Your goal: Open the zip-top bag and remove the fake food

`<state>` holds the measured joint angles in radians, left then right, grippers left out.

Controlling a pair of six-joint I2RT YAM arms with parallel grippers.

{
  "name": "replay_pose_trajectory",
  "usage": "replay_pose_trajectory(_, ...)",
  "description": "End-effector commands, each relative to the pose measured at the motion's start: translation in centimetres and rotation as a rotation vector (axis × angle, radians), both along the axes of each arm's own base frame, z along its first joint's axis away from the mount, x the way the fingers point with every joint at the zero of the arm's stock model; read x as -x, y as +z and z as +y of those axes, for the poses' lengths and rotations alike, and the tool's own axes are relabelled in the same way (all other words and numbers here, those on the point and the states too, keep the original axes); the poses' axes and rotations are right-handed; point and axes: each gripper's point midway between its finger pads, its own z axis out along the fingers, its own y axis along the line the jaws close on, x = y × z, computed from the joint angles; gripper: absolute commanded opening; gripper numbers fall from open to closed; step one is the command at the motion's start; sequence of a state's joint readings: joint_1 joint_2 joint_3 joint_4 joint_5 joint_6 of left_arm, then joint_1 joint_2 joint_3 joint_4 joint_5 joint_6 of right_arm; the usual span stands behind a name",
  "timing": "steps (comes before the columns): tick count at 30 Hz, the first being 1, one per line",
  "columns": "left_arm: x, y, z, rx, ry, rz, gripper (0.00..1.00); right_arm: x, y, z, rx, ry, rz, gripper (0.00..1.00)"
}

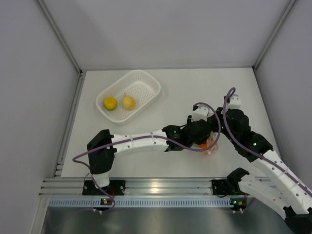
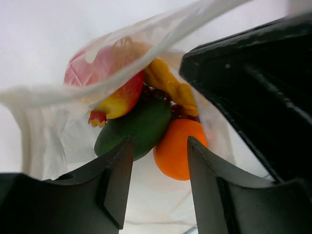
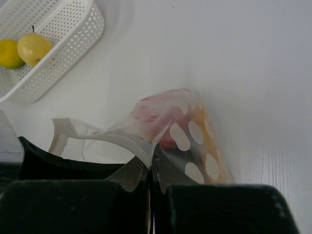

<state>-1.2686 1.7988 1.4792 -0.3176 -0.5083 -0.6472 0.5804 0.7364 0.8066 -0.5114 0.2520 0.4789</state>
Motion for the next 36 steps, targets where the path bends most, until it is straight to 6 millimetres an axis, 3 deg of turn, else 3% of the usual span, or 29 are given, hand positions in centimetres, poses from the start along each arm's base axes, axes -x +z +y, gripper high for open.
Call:
replay_pose_trajectory(1, -0.6, 1.1, -1.5, 0.031, -0.011, -0.023, 0.54, -0.1, 1.0, -0.1, -0.031, -0.016, -0.045, 0.0)
replay_pose_trajectory(10, -0.5, -2.9, -1.3, -0.054, -0.034, 0.007, 0.6, 0.2, -0.5, -1.0, 0.033, -0.028, -0.024, 0.0)
replay_pose_trajectory(16, -1.1, -4.4, -1.6, -0.138, -0.174, -0.001, 0.74, 0.9, -1.3, -1.7, 0.078, -0.019, -0.006, 0.0)
replay_pose_trajectory(20, -1.6, -5.3, -1.6, -0.213, -0.286, -0.037, 0.75, 1.4, -1.7, -1.9, 0.095, -0.002, 0.004, 0.0)
replay_pose_trajectory(25, -1.2, -6.6, -2.0, -0.257, -0.411, -0.046, 0.77, 1.8, -2.5, -1.4, 0.112, 0.045, 0.034, 0.0)
replay_pose_trajectory(30, -1.1, -8.2, -2.4, -0.276, -0.451, -0.025, 0.88, 2.1, -3.4, -0.8, 0.121, 0.087, 0.056, 0.0)
replay_pose_trajectory(36, -0.6, -10.0, -3.8, -0.292, -0.547, -0.013, 0.88, 2.5, -3.7, -0.3, 0.111, 0.127, 0.062, 0.0)
